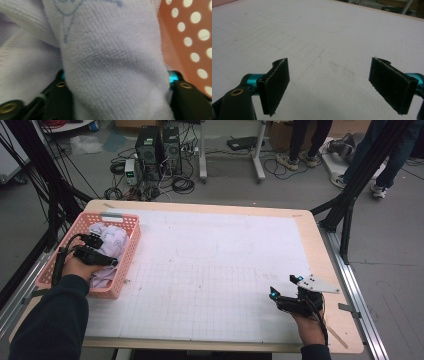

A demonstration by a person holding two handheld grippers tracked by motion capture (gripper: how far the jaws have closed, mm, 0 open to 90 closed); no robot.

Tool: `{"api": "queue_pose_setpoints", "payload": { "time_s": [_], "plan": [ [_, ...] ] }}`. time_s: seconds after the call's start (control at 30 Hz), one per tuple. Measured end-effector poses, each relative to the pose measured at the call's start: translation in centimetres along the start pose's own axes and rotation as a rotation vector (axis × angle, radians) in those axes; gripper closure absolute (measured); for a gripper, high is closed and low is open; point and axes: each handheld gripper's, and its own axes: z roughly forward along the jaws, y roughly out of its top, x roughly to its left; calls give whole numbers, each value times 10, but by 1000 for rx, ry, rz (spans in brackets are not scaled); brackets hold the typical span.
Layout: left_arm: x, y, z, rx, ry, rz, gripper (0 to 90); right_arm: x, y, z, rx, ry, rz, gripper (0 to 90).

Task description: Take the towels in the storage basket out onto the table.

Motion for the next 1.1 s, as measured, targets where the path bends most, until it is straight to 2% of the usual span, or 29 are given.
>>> {"api": "queue_pose_setpoints", "payload": {
  "time_s": [0.03,0.07,0.13,0.17,0.3,0.33,0.37,0.4,0.43,0.47,0.5,0.53,0.6,0.63,0.67,0.7,0.77,0.8,0.87,0.9,0.93,0.97,1.0,1.1],
  "plan": [
    [0,0,0,0,0,0,511,0,0,0,-2,-2,-1,156],
    [2,0,-2,-9,-6,-38,518,0,0,-1,-3,-4,1,156],
    [4,0,-6,-33,-10,-65,535,-1,0,-2,-7,-8,3,156],
    [4,0,-6,-33,-10,-65,542,-2,0,-2,-9,-10,1,157],
    [11,-2,-20,-165,-29,-142,550,-3,-1,-2,-6,-13,9,156],
    [12,-3,-23,-194,-31,-153,549,-3,-1,-2,-5,-12,10,157],
    [12,-3,-23,-194,-31,-153,549,-3,-1,-3,-6,-12,10,157],
    [14,-5,-30,-247,-39,-165,550,-3,-1,-3,-6,-10,10,157],
    [14,-6,-34,-273,-36,-168,550,-3,-1,-3,-6,-11,13,157],
    [14,-6,-34,-273,-36,-168,550,-3,-1,-3,-7,-10,13,157],
    [16,-8,-41,-329,-39,-181,551,-3,-1,-3,-7,-10,14,157],
    [17,-10,-45,-359,-45,-191,551,-3,-1,-3,-6,-11,13,157],
    [17,-13,-52,-411,-42,-193,552,-3,-1,-3,-8,-11,16,157],
    [17,-13,-52,-411,-42,-193,552,-3,0,-3,-9,-11,17,157],
    [17,-14,-56,-433,-40,-188,552,-3,0,-3,-10,-12,17,157],
    [17,-16,-62,-479,-43,-172,551,-2,0,-3,-8,-10,17,157],
    [16,-17,-65,-497,-40,-163,551,-2,0,-2,-9,-12,9,157],
    [15,-18,-70,-529,-45,-157,550,-2,0,-2,-10,-9,13,157],
    [14,-19,-73,-548,-44,-154,550,-2,0,-2,-7,-8,14,157],
    [13,-19,-78,-579,-41,-149,550,-2,0,-2,-11,-10,11,157],
    [13,-19,-78,-579,-41,-149,550,-2,0,-2,-12,-10,13,157],
    [12,-19,-83,-607,-49,-145,550,-2,0,-2,-13,-9,14,157],
    [12,-19,-83,-607,-49,-145,550,-2,0,-2,-11,-9,14,157],
    [5,-17,-94,-660,-72,-117,549,-2,0,-2,-12,-11,11,157]
  ]
}}
